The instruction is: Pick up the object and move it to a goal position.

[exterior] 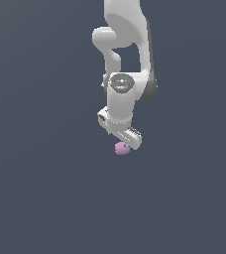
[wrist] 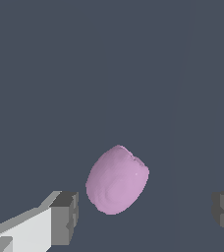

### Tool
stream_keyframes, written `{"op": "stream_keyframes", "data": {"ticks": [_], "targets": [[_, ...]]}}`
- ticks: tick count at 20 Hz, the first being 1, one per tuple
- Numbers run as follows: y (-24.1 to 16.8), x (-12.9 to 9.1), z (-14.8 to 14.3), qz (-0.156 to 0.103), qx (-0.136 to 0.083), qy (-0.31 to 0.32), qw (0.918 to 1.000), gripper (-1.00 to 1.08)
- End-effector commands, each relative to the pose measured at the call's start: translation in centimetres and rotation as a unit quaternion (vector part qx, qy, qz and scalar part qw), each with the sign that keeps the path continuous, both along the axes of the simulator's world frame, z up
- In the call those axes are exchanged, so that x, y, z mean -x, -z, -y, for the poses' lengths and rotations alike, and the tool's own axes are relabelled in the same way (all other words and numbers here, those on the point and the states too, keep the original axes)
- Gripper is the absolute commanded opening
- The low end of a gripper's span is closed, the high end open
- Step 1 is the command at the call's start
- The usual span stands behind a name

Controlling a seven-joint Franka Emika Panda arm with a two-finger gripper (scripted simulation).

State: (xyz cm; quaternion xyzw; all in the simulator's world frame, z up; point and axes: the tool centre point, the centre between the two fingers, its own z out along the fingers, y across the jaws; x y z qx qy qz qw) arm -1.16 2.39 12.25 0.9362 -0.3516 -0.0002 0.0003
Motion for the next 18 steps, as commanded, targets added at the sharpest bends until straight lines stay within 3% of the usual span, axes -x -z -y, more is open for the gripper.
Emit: {"op": "stream_keyframes", "data": {"ticks": [1, 9, 18], "targets": [[0.3, 0.0, -0.2, 0.0, 0.0, 0.034, 0.9994, 1.0], [1.4, 0.2, -0.9, -0.001, -0.001, 0.139, 0.9903, 1.0], [2.4, 0.3, -1.7, 0.0, -0.001, 0.251, 0.9679, 1.0]]}}
